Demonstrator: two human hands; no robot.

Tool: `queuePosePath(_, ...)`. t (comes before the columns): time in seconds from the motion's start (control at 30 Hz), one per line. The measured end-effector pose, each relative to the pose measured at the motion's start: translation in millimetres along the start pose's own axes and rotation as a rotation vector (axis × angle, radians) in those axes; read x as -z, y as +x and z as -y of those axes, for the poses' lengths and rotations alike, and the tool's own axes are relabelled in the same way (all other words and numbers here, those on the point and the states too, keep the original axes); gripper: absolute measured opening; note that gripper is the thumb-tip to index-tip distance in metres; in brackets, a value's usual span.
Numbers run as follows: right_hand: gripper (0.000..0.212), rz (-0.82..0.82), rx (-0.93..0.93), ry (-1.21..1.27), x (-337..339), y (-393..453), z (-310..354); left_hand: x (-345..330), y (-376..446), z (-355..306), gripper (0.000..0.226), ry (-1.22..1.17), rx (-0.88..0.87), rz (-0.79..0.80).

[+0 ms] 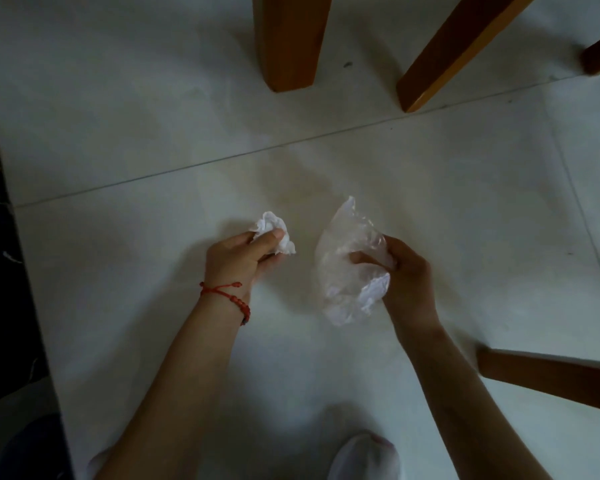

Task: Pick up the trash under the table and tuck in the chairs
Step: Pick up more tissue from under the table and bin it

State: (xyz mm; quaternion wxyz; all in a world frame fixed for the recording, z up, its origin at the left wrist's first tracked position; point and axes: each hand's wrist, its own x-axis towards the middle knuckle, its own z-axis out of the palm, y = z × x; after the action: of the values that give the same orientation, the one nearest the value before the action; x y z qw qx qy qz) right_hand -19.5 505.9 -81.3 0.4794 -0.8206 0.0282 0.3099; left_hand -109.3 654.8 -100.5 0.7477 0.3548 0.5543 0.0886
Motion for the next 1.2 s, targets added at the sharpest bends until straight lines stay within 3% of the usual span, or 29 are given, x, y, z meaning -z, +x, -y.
queuePosePath(0.07,0.041,0.031,-0.016,0.012,1.9,-7.0,15.7,3.7,-10.6,-13.4,0.006,-0.028,0.006,-0.018)
queuePosePath(0.17,0.048,0.085,-0.078,0.049,6.9,-21.4,38.1,9.7,-32.4,-30.5,0.008,-0.039,0.031,-0.034)
queuePosePath(0.27,0.031,0.122,-0.074,-0.036,12.1,-40.4,53.0,16.5,-58.5,-43.2,0.006,-0.029,0.055,-0.042)
queuePosePath(0.4,0.033,0.13,-0.077,-0.048,19.6,-65.9,83.3,24.9,-98.0,-64.6,0.013,-0.023,0.072,-0.056)
queuePosePath(0.67,0.02,0.179,0.002,-0.025,39.6,-133.7,195.3,24.8,-197.1,-146.5,0.013,-0.063,0.04,-0.09)
queuePosePath(1.0,0.027,0.25,0.047,-0.059,71.1,-246.6,340.5,39.3,-335.3,-281.7,0.011,-0.114,-0.029,-0.126)
queuePosePath(1.2,0.021,0.276,0.076,-0.054,77.3,-306.5,431.5,57.8,-416.2,-358.9,0.01,-0.113,-0.051,-0.139)
